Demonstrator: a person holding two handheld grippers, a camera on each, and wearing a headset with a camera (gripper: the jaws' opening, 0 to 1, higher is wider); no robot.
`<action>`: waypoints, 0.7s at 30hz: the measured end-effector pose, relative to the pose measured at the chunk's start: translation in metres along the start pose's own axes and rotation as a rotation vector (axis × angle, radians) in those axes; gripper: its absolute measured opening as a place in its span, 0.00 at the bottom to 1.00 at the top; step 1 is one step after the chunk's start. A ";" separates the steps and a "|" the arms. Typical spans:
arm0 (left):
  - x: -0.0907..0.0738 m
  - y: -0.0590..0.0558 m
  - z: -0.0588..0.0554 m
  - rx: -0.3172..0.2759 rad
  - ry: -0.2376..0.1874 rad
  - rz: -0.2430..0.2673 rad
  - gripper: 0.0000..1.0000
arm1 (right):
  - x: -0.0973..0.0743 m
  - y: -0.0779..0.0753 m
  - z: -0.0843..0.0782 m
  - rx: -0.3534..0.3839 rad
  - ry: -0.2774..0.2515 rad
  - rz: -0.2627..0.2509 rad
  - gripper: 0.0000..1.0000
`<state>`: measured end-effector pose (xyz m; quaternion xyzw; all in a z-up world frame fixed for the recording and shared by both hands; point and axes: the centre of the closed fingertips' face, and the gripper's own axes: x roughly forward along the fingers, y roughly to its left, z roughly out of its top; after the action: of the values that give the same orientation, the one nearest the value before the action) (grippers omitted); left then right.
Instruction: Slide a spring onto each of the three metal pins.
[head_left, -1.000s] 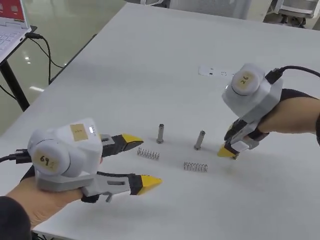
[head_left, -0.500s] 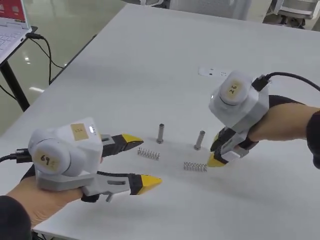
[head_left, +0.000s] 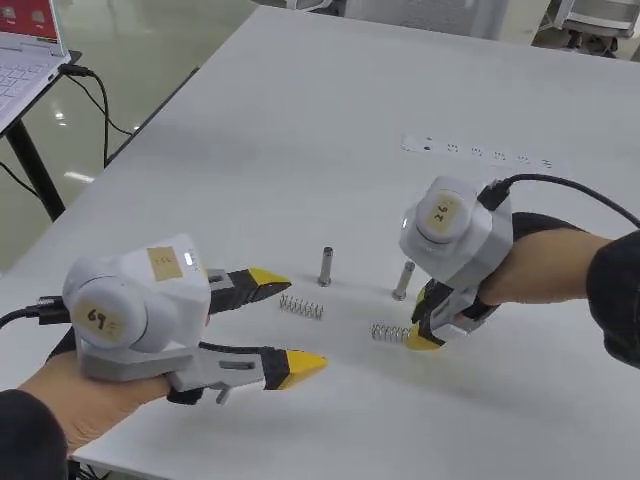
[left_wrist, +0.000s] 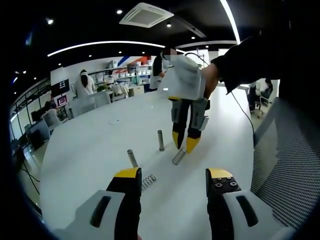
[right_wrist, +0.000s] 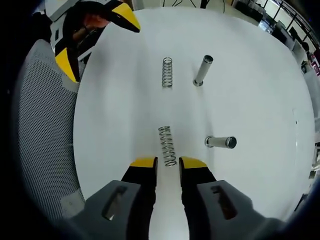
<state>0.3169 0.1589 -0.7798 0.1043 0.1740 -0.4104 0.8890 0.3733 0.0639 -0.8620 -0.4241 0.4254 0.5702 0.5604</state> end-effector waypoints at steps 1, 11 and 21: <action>0.000 0.000 0.000 0.000 0.000 0.000 0.50 | 0.001 0.000 0.000 0.000 -0.001 0.000 0.19; 0.000 0.001 0.000 -0.002 0.001 0.002 0.49 | 0.008 -0.001 -0.001 -0.044 0.028 -0.014 0.17; 0.003 -0.002 0.001 0.003 0.002 -0.012 0.49 | 0.003 0.003 0.001 -0.044 0.014 -0.012 0.13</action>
<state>0.3172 0.1558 -0.7802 0.1051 0.1750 -0.4160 0.8861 0.3706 0.0659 -0.8649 -0.4429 0.4142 0.5732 0.5511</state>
